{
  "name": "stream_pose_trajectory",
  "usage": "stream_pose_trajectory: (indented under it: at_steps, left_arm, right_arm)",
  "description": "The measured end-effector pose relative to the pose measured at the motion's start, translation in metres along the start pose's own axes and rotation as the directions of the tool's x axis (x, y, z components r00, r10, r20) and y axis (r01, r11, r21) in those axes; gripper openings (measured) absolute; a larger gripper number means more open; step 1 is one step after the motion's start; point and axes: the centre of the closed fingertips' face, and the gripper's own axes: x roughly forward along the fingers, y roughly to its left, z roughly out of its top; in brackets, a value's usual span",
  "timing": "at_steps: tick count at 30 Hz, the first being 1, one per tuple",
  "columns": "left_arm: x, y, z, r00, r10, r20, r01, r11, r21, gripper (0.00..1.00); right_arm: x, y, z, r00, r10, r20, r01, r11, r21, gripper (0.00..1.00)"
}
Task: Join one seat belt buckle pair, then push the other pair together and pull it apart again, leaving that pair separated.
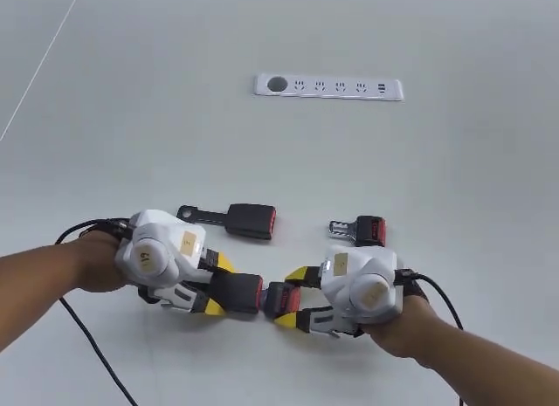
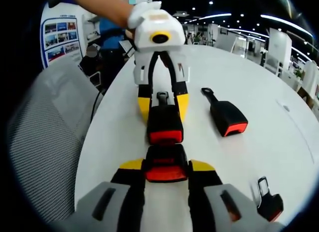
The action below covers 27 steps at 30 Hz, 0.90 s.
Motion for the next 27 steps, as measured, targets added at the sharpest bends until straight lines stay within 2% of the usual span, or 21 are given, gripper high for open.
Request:
stream_pose_trajectory:
  at_steps: [9,14,19,22,24,26,27]
  left_arm:
    - [0.001,0.0,-0.001,0.9994,0.015,-0.032,-0.014,1.0,0.022,0.33]
    - [0.002,-0.001,-0.001,0.9982,0.026,-0.054,-0.025,1.0,0.012,0.34]
    - [0.003,-0.001,0.0,0.9954,0.038,-0.088,-0.038,0.999,0.007,0.35]
    - [0.001,-0.002,0.001,0.993,0.059,-0.102,-0.058,0.998,0.008,0.37]
    - [0.0,-0.006,0.002,0.9944,0.053,-0.091,-0.055,0.998,-0.022,0.43]
    - [-0.002,-0.01,0.006,0.9955,0.07,-0.065,-0.073,0.996,-0.052,0.54]
    - [-0.004,-0.009,0.009,0.9945,0.094,-0.047,-0.097,0.993,-0.067,0.58]
  right_arm:
    - [0.0,0.0,0.001,0.9998,0.003,-0.019,-0.003,1.0,-0.02,0.32]
    - [0.001,0.0,0.002,0.9994,0.004,-0.035,-0.005,0.999,-0.032,0.33]
    - [0.0,-0.001,0.003,0.9985,-0.008,-0.055,0.006,0.999,-0.039,0.34]
    - [-0.004,-0.004,0.008,0.998,-0.041,-0.048,0.038,0.998,-0.045,0.34]
    - [-0.008,-0.01,0.015,0.9966,-0.081,-0.018,0.081,0.997,-0.005,0.4]
    - [-0.011,-0.011,0.018,0.9948,-0.101,-0.009,0.101,0.994,0.044,0.55]
    - [-0.013,-0.011,0.017,0.9947,-0.103,-0.009,0.103,0.994,0.035,0.62]
